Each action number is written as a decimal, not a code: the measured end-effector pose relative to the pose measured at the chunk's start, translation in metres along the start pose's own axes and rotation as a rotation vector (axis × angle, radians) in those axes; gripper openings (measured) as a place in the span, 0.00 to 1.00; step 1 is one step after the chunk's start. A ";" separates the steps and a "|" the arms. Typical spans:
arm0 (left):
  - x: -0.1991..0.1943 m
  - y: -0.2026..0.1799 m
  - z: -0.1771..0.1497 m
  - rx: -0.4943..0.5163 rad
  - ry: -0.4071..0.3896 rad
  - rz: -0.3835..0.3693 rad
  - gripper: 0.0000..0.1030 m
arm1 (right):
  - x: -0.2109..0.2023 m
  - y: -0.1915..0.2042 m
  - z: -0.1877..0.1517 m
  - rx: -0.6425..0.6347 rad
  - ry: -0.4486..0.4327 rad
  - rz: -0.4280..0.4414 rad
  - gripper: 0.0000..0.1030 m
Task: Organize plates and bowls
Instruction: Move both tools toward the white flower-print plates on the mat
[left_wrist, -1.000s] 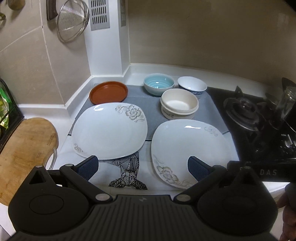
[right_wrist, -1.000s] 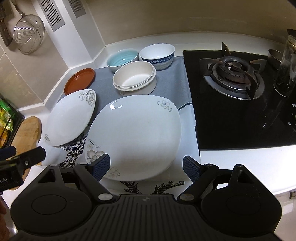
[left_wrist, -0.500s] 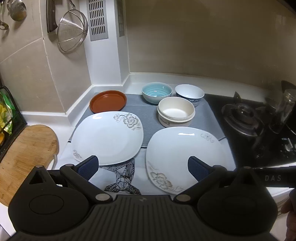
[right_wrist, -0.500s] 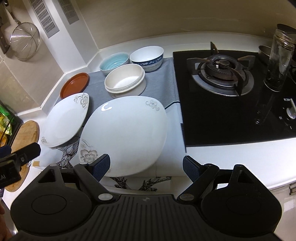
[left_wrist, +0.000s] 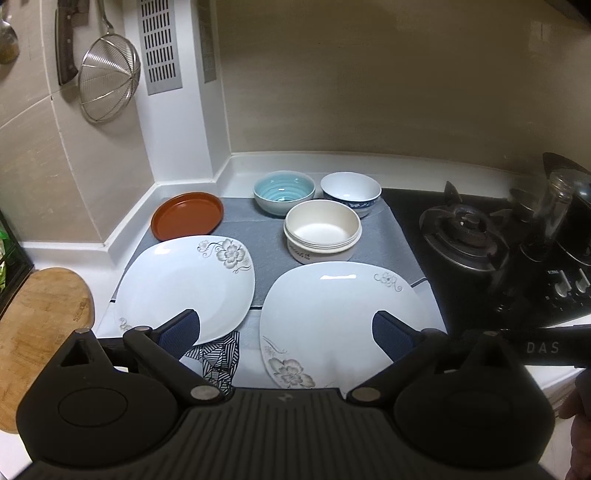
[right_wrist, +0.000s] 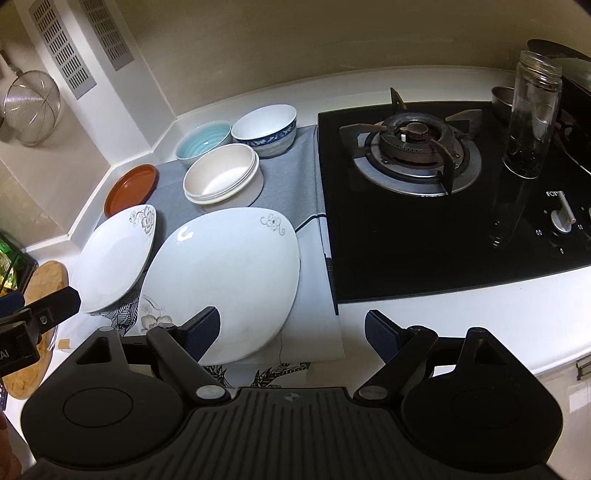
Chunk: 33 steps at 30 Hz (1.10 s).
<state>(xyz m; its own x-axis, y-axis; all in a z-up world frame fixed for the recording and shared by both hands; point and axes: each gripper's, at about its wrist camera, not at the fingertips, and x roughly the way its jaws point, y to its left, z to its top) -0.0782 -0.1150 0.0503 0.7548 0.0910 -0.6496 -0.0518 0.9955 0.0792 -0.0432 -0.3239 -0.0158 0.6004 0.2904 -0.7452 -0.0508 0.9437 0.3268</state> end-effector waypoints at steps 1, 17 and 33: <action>0.001 0.000 0.001 0.002 -0.001 -0.003 0.98 | 0.000 0.000 0.001 0.001 -0.002 0.000 0.85; 0.013 -0.002 0.013 0.017 0.008 -0.029 0.82 | 0.008 -0.006 0.016 0.013 -0.008 0.014 0.85; 0.038 0.030 0.013 -0.025 0.059 -0.104 0.30 | 0.017 0.021 0.018 -0.043 -0.025 0.059 0.56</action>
<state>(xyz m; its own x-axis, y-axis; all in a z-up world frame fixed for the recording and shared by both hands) -0.0431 -0.0819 0.0378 0.7175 -0.0122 -0.6964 0.0080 0.9999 -0.0093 -0.0193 -0.3026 -0.0110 0.6154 0.3417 -0.7103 -0.1201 0.9312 0.3440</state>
